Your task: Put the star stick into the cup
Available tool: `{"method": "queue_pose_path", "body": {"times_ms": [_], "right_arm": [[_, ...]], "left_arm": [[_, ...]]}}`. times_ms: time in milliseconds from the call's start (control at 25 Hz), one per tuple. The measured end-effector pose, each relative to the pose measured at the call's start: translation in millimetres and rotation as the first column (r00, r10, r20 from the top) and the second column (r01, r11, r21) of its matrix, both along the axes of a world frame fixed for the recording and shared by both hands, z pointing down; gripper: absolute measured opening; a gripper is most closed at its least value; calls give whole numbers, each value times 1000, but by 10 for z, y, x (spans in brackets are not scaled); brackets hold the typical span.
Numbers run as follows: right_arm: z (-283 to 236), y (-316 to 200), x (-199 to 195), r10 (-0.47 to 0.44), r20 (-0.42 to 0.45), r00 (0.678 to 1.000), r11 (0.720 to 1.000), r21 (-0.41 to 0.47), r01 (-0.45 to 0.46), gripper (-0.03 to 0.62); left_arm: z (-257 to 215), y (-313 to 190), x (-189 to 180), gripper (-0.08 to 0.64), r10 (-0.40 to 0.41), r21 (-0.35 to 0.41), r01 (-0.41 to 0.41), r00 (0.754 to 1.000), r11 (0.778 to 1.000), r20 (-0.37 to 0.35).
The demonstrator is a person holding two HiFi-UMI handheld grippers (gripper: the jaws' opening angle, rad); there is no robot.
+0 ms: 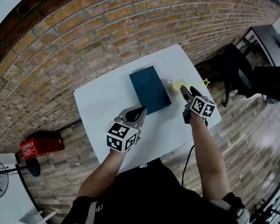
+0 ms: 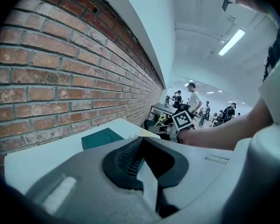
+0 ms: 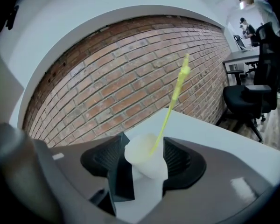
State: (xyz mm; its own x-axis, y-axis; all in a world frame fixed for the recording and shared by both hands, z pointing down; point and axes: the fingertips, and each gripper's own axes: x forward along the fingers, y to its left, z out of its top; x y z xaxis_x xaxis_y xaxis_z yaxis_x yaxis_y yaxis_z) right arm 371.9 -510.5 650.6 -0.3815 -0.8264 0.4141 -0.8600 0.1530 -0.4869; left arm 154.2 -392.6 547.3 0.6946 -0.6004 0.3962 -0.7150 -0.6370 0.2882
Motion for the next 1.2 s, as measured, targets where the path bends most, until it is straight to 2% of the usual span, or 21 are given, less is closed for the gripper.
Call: {"method": "queue_pose_path", "body": {"times_ms": [160,320,440,600,960,1080,1200], "right_arm": [[-8,143,42,18,-1,1000,1000,-9,-18,273],[-175,369,51,48,13,999,999,19,-48,270],[-404,655,14,55,7,998,996,70,-56,217],[-775,1072,-133,55,8,998,989,136,-56,180],[-1662,1888,-826,-12,-92,996,955,293,39,121],[-1810,2064,-1006,-51,-107,993,946,314,83,109],[-1878,2182,-1013,-94,-153,984,937,322,139,91]], "left_arm": [[-42,43,3,8,15,13,-15,1000,1000,-10],[-119,85,-96,8,13,39,-12,1000,999,-14],[-230,119,-228,8,3,67,-2,1000,998,-19],[-406,180,-412,8,7,119,-4,1000,993,-26],[-608,415,-705,8,59,170,-46,996,984,-74],[-671,441,-729,8,57,174,-42,995,984,-79],[-772,459,-607,8,63,195,-47,995,980,-78]]}}
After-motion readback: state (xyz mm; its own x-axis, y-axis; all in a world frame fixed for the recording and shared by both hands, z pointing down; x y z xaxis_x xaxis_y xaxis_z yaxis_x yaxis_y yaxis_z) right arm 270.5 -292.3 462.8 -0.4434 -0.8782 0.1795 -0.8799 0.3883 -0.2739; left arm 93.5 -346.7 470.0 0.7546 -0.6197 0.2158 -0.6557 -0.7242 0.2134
